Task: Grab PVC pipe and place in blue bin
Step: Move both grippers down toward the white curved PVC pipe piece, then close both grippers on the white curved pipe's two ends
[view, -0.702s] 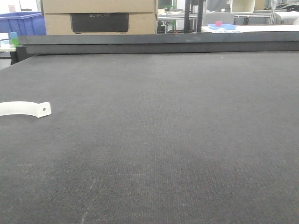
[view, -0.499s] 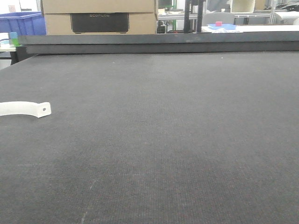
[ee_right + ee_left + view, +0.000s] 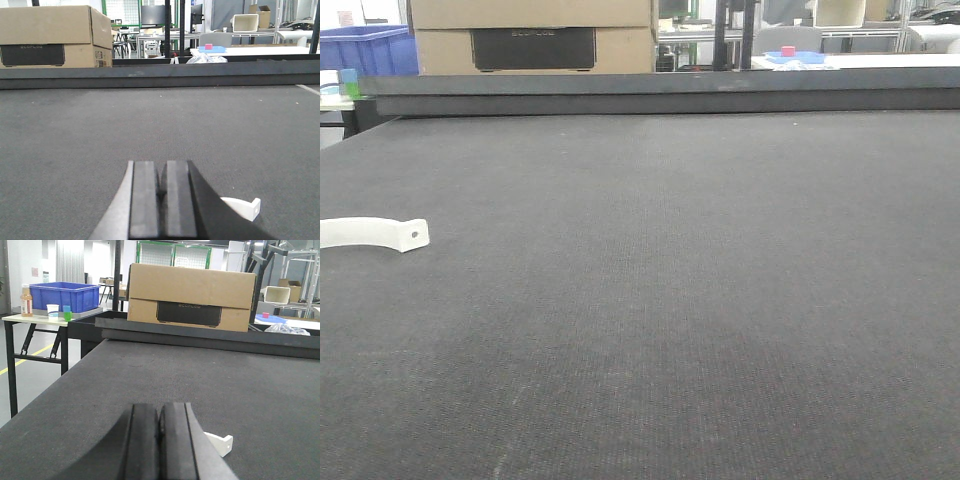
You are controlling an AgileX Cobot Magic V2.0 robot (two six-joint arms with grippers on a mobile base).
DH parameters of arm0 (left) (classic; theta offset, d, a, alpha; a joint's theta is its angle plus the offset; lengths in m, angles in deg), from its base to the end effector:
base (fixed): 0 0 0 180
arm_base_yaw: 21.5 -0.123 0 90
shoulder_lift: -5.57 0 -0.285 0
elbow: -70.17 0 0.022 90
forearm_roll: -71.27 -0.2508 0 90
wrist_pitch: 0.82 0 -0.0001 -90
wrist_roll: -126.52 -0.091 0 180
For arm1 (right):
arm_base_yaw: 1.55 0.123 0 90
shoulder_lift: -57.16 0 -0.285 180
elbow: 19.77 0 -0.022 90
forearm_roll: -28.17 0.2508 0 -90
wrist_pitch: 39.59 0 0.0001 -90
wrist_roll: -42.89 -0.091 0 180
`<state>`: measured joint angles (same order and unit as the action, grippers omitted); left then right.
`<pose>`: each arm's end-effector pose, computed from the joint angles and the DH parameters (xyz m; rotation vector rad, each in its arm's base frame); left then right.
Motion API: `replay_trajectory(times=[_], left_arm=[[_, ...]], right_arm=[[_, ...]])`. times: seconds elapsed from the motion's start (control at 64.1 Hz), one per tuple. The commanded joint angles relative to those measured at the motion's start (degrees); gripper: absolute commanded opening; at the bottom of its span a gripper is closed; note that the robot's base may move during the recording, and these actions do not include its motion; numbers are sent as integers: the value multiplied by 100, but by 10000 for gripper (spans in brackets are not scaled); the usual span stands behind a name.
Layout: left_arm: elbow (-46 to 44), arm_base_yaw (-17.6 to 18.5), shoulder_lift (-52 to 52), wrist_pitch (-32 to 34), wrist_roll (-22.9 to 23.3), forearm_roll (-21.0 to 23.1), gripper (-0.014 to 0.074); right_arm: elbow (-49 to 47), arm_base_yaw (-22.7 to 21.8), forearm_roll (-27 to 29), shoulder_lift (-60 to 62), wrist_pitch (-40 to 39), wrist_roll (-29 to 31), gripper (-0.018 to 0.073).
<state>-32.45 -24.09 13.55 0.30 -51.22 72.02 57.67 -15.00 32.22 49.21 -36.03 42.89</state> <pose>0.0564 0.0026 0.2138 -0.0720 1.4685 -0.0058 0.0555 -0.0129 0.2061 0.2328 1.5361 -0.1264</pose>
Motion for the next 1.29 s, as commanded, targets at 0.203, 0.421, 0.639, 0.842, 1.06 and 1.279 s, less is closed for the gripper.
replay_trajectory(times=[0.203,0.421,0.639,0.842,1.06,1.279], left_arm=[[-16,-2,-19,93,33,-9,-111],[-16,-2,-19,297,33,104,-111],[-869,-2,-19,-418,33,352,-111],[-2508,-2,656,-1629,33,1,-111],[-4217,-2,2454,-3470,33,21,-111],[-5342,-2,4227,-4848,33,0,-111]], right_arm=[[-22,-7,-55,17,-147,0,-162],[-22,-7,-55,17,-855,0,-162],[-1150,-7,-164,17,142,0,-162],[-2603,-7,-231,-668,984,0,-162],[-4071,-7,-231,-2403,2578,0,-162],[-4679,-7,-231,-3978,3415,0,-162]])
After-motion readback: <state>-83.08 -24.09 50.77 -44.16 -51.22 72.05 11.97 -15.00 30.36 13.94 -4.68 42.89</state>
